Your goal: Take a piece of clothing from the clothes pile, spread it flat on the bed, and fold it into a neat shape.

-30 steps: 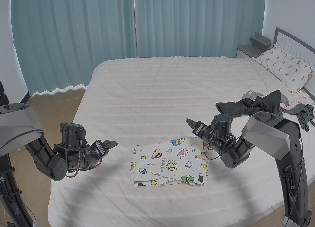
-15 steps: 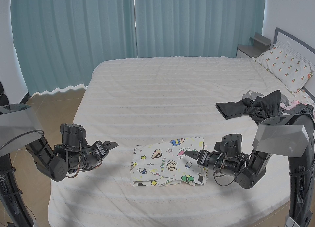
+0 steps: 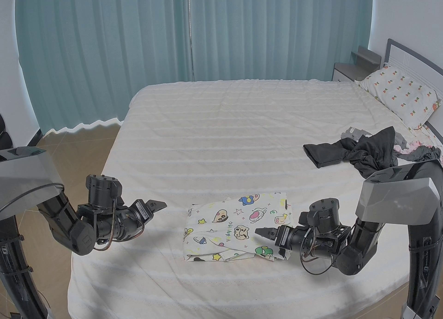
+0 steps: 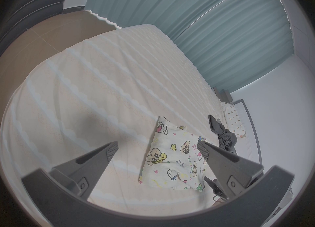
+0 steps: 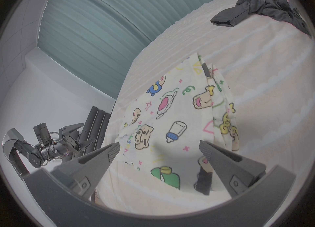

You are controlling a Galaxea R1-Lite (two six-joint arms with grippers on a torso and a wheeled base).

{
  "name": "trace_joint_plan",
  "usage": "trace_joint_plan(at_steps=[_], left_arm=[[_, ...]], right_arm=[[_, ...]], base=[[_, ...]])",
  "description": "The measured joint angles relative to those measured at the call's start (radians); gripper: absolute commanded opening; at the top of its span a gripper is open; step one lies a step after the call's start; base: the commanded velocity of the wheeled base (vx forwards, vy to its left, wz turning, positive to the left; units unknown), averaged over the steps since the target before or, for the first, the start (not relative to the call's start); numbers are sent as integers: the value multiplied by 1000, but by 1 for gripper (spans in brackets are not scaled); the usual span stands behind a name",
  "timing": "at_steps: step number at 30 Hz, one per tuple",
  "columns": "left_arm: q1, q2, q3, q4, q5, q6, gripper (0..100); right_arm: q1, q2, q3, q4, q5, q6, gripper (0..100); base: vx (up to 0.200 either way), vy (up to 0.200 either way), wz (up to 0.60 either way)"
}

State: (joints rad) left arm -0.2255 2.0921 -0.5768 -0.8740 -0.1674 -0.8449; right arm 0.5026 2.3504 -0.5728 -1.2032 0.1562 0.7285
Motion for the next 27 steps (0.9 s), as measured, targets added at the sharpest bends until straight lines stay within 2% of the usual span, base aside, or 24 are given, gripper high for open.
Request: trace_joint_plan(at_steps=[5, 14, 19, 26, 27], left_arm=[[-1, 1, 0, 0, 1, 0, 100], [-5, 4, 0, 0, 3, 0, 100], [-5, 7, -1, 0, 4, 1, 100], [-7, 13, -3, -13, 7, 1, 100], [-7, 15, -2, -23, 7, 1, 100]], right_arm=[[-3, -10, 45, -1, 1, -35, 100], [0, -11, 54, 12, 13, -42, 100], [1, -11, 44, 51, 56, -65, 100], [0, -1, -27, 147, 73, -109, 100], [-1, 0, -39, 162, 73, -110, 0]], base=[[0, 0, 0], [0, 0, 0], [0, 0, 0], [0, 0, 0], [0, 0, 0]])
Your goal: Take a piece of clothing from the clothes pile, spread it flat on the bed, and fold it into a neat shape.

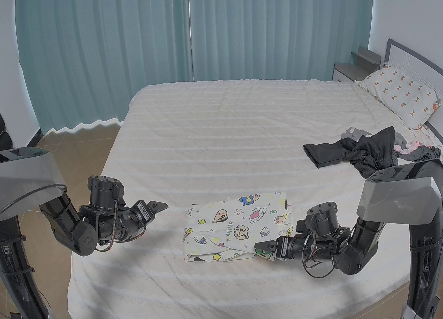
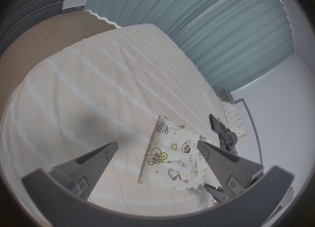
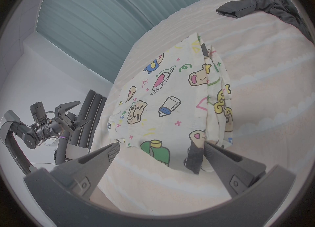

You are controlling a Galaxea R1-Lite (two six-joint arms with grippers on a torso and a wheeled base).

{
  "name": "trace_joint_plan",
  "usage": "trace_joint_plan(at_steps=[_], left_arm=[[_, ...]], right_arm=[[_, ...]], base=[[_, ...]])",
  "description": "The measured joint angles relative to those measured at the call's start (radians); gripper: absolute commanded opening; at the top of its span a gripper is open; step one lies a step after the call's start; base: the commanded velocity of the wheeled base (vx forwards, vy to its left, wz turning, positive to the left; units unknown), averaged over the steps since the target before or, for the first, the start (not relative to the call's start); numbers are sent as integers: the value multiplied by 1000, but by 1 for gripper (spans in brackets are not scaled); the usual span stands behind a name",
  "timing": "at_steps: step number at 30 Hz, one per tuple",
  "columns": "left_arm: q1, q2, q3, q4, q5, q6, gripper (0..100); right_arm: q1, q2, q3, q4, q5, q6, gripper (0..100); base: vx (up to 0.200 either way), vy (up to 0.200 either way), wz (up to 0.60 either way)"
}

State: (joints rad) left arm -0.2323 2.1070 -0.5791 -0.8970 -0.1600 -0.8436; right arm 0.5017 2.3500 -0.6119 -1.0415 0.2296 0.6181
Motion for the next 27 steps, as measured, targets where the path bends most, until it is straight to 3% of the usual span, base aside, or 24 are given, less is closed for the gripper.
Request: trace_joint_plan(at_steps=[12, 19, 27], left_arm=[[-1, 13, 13, -27, 4, 1, 100], [-2, 11, 22, -27, 3, 1, 100], [-3, 8, 24, -28, 3, 1, 100]], right_arm=[[-17, 0, -38, 65, -13, -59, 0], [-65, -3, 11, 62, -45, -133, 0], [-97, -27, 76, 31, -50, -147, 0]], base=[[0, 0, 0], [0, 0, 0], [0, 0, 0]])
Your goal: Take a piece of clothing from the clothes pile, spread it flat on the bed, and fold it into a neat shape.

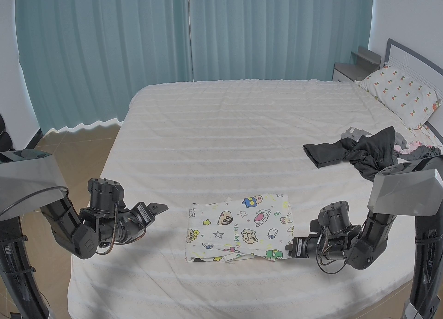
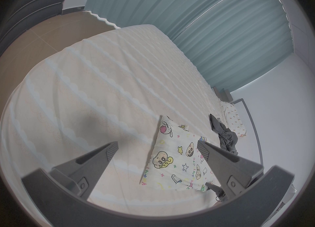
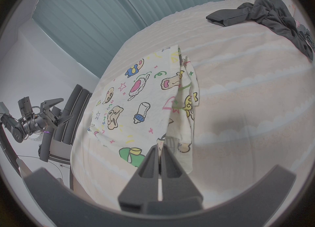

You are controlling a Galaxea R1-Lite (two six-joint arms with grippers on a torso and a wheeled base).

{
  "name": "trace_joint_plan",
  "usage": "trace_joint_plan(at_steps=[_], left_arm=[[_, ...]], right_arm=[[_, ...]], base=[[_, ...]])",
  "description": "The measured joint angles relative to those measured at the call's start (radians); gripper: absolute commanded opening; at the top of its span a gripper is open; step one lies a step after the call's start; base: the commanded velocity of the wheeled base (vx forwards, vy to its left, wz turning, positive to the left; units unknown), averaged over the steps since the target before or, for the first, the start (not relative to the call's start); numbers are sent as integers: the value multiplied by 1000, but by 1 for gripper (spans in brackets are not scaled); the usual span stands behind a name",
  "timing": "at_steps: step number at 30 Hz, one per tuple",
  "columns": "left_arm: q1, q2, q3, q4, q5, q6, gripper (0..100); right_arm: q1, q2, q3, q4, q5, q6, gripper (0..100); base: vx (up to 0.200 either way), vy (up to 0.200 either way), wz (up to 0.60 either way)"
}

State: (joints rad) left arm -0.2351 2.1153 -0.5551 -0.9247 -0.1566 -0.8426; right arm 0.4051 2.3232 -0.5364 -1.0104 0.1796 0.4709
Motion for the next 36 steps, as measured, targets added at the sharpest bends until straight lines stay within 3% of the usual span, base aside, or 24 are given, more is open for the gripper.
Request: trace_joint_plan(at_steps=[28, 29, 36], left_arm=[[-25, 7, 6, -1, -1, 7, 100], [-26, 7, 6, -1, -1, 7, 100], [-33, 17, 3, -2, 0, 9, 100]], right_arm=[[-84, -15, 78, -3, 1, -61, 0], [-83, -13, 77, -6, 0, -63, 100], [-80, -5, 76, -11, -1, -70, 100]], base=[[0, 0, 0], [0, 0, 0], [0, 0, 0]])
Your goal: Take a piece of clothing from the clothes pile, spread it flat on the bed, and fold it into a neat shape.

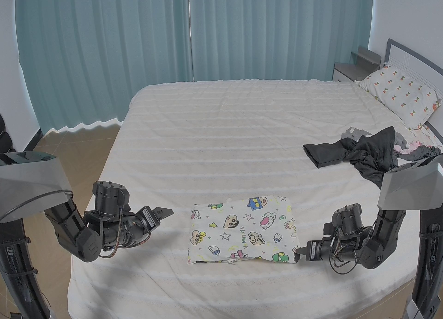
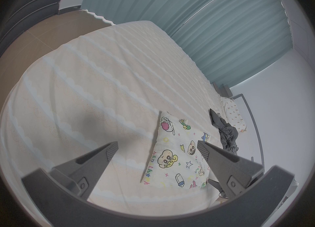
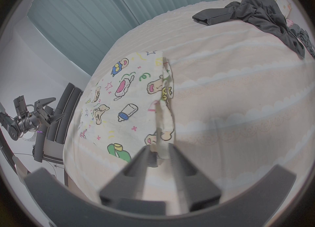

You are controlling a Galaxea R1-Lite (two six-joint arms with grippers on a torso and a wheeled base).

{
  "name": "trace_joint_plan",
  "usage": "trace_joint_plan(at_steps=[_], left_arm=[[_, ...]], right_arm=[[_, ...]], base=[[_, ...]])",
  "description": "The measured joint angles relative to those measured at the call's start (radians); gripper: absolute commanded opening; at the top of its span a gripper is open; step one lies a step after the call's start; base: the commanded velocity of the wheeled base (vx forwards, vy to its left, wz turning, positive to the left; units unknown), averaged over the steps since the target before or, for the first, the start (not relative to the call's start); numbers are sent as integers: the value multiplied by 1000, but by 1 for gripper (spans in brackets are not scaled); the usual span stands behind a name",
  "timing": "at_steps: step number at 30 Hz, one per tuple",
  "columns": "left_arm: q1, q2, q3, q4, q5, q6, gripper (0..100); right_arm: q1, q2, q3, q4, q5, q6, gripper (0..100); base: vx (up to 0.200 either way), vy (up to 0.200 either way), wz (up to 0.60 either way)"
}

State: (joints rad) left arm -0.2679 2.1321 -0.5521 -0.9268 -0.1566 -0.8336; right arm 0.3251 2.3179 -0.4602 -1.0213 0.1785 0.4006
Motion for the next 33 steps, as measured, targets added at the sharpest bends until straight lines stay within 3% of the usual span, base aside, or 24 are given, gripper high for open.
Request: trace_joint_plan(at_steps=[7, 16, 21, 25, 33], left_arm=[[-3, 33, -1, -82, -2, 51, 100], [-51, 173, -49, -109, 5, 321, 100], [-77, 237, -150, -92, 10, 361, 100], [-95, 276, -241, 0, 11, 394, 100], [-148, 326, -321, 54, 6, 411, 100]], right_arm=[[-6, 1, -8, -64, 1, 10, 100], [-10, 55, -162, -33, -9, 18, 100], [-9, 102, -269, 30, -15, 18, 100], [-5, 144, -333, 63, -25, 18, 100], [30, 186, -381, 81, -14, 16, 100]], base=[[0, 0, 0], [0, 0, 0], [0, 0, 0], [0, 0, 0], [0, 0, 0]])
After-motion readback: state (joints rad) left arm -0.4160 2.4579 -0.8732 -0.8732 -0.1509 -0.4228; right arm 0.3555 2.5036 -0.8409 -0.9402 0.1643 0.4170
